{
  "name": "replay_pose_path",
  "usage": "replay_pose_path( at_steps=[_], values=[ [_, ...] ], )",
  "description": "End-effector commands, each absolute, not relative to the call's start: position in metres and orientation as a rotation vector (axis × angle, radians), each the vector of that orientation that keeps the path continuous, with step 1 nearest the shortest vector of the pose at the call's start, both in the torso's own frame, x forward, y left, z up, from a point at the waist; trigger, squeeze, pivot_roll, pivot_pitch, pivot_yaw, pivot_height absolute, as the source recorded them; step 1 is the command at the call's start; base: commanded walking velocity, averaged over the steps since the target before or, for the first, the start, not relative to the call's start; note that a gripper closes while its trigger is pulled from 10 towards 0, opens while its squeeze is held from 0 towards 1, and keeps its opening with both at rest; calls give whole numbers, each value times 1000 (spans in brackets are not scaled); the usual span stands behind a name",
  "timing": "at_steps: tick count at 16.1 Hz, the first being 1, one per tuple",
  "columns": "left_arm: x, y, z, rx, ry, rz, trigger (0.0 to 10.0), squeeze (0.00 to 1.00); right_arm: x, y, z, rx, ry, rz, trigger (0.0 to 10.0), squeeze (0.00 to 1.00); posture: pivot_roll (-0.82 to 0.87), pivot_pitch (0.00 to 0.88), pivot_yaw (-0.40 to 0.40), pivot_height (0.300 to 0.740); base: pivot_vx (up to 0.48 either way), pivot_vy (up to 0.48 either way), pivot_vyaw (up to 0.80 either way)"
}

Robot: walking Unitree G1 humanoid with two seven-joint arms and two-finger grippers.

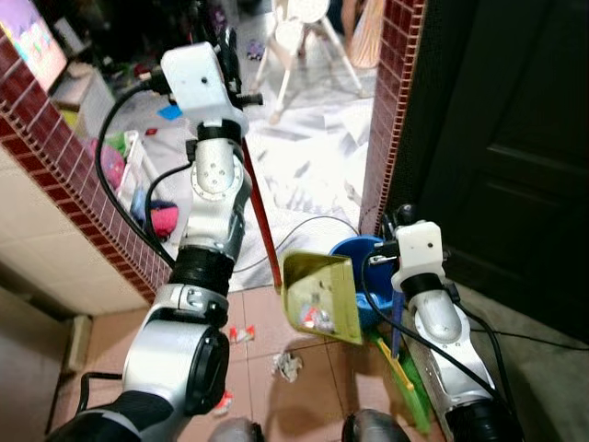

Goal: Sweep floor

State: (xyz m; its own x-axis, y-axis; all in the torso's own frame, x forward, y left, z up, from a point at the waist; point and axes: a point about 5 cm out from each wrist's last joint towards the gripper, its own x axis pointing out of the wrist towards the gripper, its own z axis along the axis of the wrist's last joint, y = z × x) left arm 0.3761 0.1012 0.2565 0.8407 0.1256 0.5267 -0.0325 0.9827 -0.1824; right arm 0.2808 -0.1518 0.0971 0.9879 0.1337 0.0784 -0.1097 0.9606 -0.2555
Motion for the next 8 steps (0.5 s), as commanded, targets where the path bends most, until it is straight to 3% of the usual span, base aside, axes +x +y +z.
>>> replay_pose_path(
  at_steps=[1,6,8],
  values=[
    [374,113,281,-180,-680,122,10000,0,280,-152,97,-310,-87,138,10000,0,-145,0,85,740,0,0,0],
    [378,122,280,-174,-667,179,10000,4,279,-153,98,-312,-82,141,10000,0,-153,0,82,740,0,0,0],
    [378,120,284,-184,-681,154,10000,8,277,-152,97,-310,-78,148,10000,0,-157,0,81,740,319,0,0]
  ],
)
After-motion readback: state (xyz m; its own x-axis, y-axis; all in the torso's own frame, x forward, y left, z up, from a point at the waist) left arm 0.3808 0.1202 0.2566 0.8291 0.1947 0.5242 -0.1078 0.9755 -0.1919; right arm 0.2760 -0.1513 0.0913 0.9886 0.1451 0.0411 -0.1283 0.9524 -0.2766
